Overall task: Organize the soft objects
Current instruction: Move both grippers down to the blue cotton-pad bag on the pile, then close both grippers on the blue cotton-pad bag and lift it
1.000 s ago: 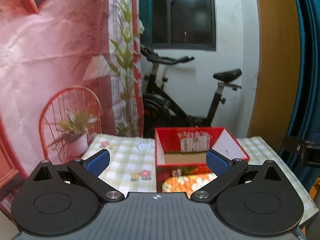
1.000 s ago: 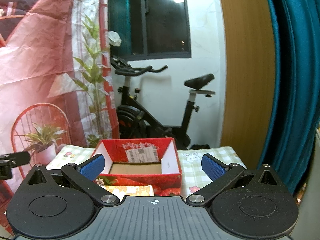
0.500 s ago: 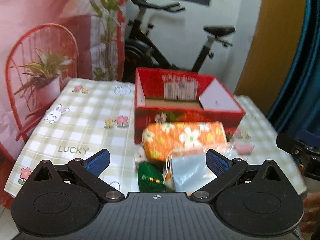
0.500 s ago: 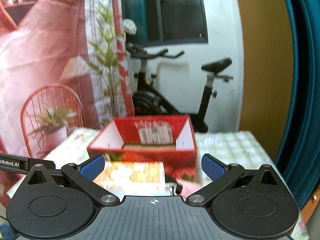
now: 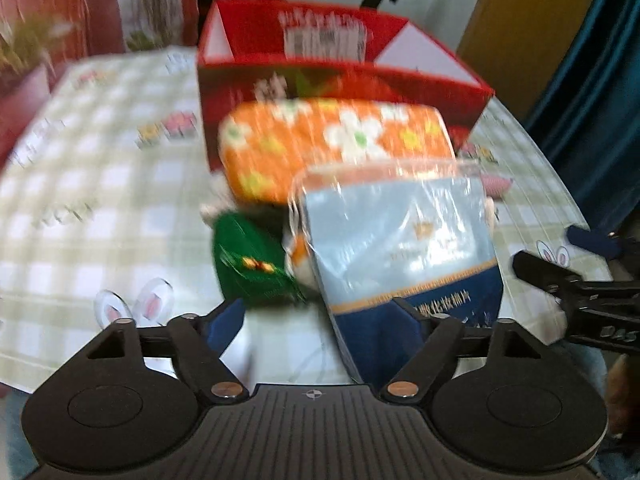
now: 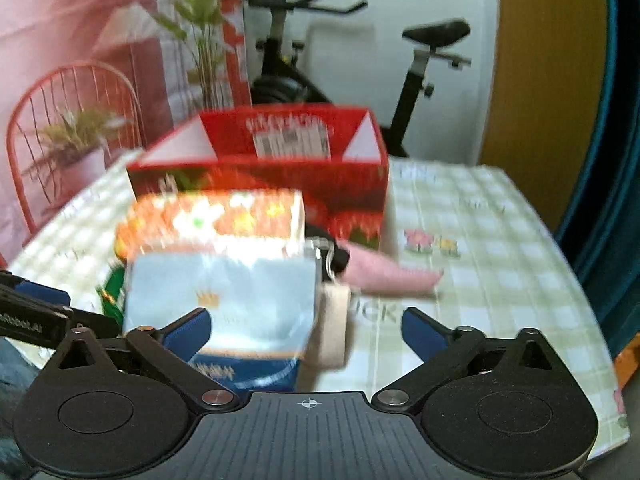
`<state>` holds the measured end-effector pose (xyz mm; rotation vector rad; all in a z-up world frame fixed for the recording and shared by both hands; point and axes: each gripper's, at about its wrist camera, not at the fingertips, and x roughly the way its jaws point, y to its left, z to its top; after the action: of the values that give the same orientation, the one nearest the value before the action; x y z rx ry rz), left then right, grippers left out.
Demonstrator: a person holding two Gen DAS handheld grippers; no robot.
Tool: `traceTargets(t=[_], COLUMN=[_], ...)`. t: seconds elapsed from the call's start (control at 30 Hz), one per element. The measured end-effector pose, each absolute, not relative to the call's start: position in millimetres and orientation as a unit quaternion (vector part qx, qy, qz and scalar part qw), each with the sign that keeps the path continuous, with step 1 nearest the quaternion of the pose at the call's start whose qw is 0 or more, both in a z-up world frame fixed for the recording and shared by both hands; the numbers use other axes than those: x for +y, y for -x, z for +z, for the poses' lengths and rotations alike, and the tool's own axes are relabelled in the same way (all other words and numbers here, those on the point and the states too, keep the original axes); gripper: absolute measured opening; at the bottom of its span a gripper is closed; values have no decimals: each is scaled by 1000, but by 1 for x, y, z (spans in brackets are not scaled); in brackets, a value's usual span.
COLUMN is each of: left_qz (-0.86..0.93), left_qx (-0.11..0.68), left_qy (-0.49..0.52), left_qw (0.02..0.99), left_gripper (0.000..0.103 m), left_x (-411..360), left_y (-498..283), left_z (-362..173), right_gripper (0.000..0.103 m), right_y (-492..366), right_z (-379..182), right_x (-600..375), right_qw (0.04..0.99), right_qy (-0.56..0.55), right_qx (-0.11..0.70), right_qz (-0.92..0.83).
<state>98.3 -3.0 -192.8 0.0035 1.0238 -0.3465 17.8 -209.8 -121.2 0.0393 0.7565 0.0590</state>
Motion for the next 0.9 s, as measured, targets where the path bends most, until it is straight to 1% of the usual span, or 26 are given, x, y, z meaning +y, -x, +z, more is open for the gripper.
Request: traceTargets(t=[0.03, 0.07, 0.1, 0.17, 0.33, 0.67, 0.77, 0.8, 0.87, 0.9], left_qz=[-170, -176, -182, -190, -207, -227, -227, -228, -237, -240], left_qx=[494, 502, 508, 516, 526, 532, 530, 529, 523, 519], left_qy=[5, 14, 23, 35, 49, 77, 82, 82, 82, 79], left_qw=[853, 846, 842, 835, 823, 812, 813, 814, 814, 817], left_gripper=[72, 68, 67, 65, 64, 63, 63, 62, 49, 48], left_x=[-3, -2, -4, -5, -8, -14, -11, -11, -13, -13], left_y=[-100, -102, -105, -108, -109, -118, -117, -116, -115, -114], left_z=[-199, -204, -209, -217, -228, -246, -247, -247, -245, -241], right_gripper=[87, 85, 81, 80, 73, 68, 62, 60, 59, 58], right_y=[-20, -22, -23, -26, -33, -45, -47, -47, -46, -45], right_z=[-126, -132, -136, -144, -156, -175, -178, -178, -176, -175], right_x=[-212, -212, -212, -211, -209, -202, -203, -203, -200, -198], right_qw=[924, 920, 916, 910, 897, 881, 875, 875, 876, 877], right_qy=[-25, -32, -38, -44, -58, -80, -96, -98, -91, -88], right_qx=[380, 389, 397, 409, 429, 451, 455, 454, 451, 450], right_qz=[33, 40, 48, 59, 82, 123, 132, 136, 143, 145])
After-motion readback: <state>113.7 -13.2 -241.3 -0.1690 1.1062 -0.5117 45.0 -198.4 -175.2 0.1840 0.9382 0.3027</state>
